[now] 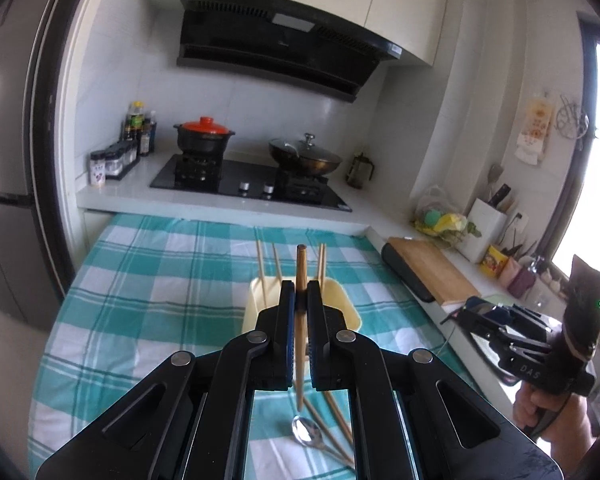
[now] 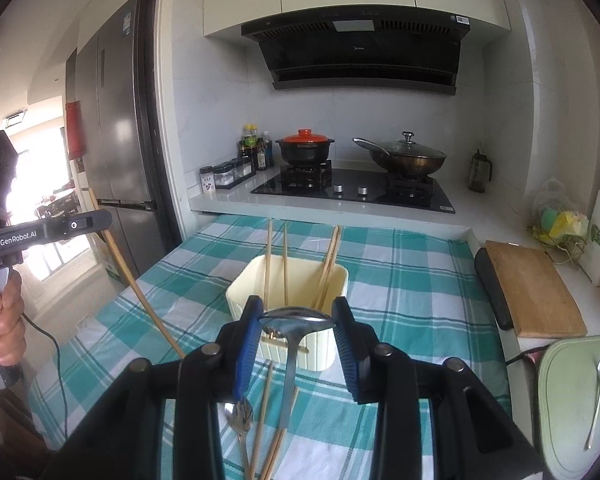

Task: Organize utensils
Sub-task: 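Lift the left tool's chopstick over the holder while the right tool carries the spoon, then open the left tool into the holder while the right tool drops the spoon in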

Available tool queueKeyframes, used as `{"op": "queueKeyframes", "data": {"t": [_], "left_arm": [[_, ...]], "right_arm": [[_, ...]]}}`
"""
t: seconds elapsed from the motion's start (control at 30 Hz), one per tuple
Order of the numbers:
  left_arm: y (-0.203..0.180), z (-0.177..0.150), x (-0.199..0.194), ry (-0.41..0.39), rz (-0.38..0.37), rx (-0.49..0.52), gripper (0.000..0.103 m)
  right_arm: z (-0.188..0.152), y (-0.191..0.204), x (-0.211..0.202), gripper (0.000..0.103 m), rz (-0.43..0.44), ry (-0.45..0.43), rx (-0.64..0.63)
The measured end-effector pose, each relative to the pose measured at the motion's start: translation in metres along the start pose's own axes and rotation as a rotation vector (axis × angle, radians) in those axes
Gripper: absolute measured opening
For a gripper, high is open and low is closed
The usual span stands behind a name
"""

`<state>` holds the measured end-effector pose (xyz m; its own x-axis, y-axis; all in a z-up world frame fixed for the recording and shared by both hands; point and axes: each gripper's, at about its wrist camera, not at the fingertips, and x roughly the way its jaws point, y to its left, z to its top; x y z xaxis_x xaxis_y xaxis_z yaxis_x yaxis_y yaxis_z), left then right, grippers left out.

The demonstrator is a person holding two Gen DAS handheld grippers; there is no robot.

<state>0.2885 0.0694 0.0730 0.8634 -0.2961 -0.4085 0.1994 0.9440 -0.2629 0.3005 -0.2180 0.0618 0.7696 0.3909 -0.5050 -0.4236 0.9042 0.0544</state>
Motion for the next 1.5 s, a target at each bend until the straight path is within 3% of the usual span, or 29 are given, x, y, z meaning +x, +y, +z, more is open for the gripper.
{"op": "queueKeyframes", "data": {"t": [0.27,0.47,0.73,0.9,1.13,1.2,1.27,1.33,1.5], "left_arm": [[-0.007,0.054,0.031,-0.065,0.018,0.044,0.003],[-0.004,0.059,0.087,-0.014,0.045,0.062,0.003],[0.008,0.029,0.171,0.172,0.074,0.058,0.003],[0.015,0.007,0.211,0.273,0.079,0.038,0.003],[0.013,0.002,0.238,0.306,0.106,0.058,0.005],[0.013,0.002,0.243,0.316,0.105,0.049,0.013],[0.016,0.004,0.241,0.311,0.117,0.026,0.049],[0.020,0.006,0.229,0.279,0.130,0.008,0.058],[0.024,-0.003,0.179,0.268,0.148,0.033,0.065]], "right_arm": [[0.065,-0.003,0.029,0.036,0.003,-0.049,-0.009],[0.089,-0.011,0.080,0.036,-0.011,-0.049,0.009],[0.072,-0.046,0.166,0.036,0.010,0.127,0.144],[0.051,-0.058,0.211,0.036,-0.025,0.252,0.147],[0.037,-0.070,0.248,0.037,-0.053,0.339,0.156],[0.037,-0.072,0.252,0.040,-0.059,0.333,0.165],[0.040,-0.074,0.252,0.048,-0.056,0.326,0.174],[0.043,-0.077,0.245,0.048,-0.046,0.306,0.194],[0.050,-0.076,0.195,0.048,-0.044,0.240,0.169]]}}
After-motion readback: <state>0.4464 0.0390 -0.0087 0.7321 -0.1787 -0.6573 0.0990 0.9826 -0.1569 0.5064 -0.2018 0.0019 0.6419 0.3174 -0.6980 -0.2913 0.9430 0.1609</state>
